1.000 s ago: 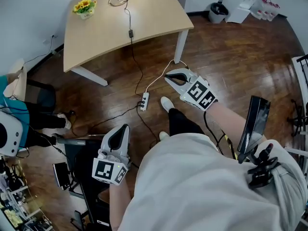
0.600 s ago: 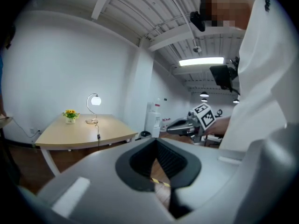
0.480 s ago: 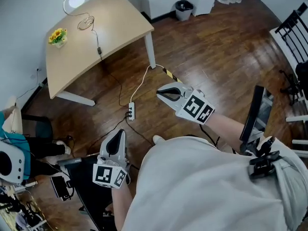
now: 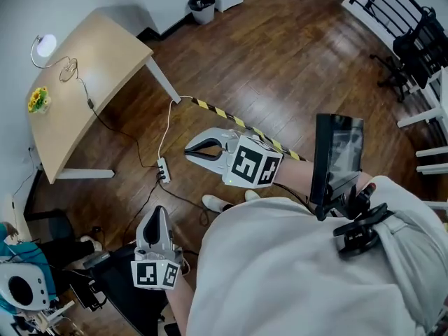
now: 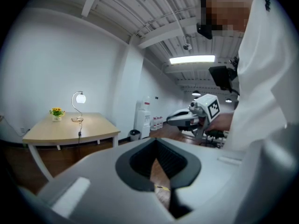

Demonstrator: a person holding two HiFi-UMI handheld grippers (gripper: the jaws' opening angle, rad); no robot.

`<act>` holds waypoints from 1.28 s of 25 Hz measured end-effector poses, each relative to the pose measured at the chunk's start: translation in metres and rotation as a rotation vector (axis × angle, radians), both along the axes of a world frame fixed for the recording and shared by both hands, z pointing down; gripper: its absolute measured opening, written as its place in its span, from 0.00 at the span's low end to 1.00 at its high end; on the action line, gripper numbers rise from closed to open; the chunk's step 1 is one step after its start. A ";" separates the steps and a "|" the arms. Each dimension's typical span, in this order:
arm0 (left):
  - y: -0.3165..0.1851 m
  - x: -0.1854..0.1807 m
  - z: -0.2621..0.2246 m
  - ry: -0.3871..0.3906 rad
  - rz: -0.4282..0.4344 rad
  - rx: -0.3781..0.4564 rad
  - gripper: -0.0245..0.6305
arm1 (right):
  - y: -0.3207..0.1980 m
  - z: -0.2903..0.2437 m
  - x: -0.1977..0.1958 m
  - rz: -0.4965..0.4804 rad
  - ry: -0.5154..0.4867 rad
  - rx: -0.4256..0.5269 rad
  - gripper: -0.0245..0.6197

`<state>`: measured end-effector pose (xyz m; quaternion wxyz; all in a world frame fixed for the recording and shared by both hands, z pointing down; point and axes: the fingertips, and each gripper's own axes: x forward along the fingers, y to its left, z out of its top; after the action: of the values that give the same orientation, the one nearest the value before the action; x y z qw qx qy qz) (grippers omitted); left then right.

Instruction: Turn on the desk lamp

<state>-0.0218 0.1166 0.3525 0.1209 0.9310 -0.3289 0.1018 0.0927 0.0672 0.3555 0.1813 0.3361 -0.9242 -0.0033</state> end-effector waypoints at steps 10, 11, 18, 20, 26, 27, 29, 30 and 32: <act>0.047 0.042 0.010 -0.022 0.024 -0.032 0.07 | 0.055 -0.006 0.030 -0.023 -0.025 0.011 0.05; 0.051 0.046 0.011 -0.023 0.027 -0.034 0.07 | 0.059 -0.008 0.033 -0.024 -0.027 0.013 0.05; 0.063 0.067 0.009 -0.023 0.058 -0.026 0.07 | 0.077 -0.013 0.049 -0.015 -0.034 0.029 0.05; 0.066 0.070 0.008 -0.023 0.065 -0.020 0.07 | 0.081 -0.014 0.052 -0.008 -0.030 0.036 0.05; 0.072 0.071 0.010 -0.015 0.079 -0.011 0.07 | 0.091 -0.019 0.057 0.014 -0.024 0.045 0.05; 0.073 0.071 0.010 -0.014 0.078 -0.009 0.07 | 0.094 -0.020 0.057 0.015 -0.024 0.048 0.05; 0.075 0.070 0.010 -0.009 0.076 -0.006 0.07 | 0.098 -0.022 0.057 0.014 -0.023 0.051 0.05; 0.076 0.071 0.011 -0.007 0.076 -0.006 0.07 | 0.099 -0.023 0.058 0.013 -0.019 0.053 0.05; 0.078 0.071 0.013 -0.003 0.079 -0.011 0.07 | 0.102 -0.023 0.058 0.014 -0.010 0.053 0.05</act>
<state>0.0491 0.1950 0.3657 0.1211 0.9425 -0.2914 0.1098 0.1509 0.1693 0.3330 0.1676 0.3475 -0.9222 -0.0248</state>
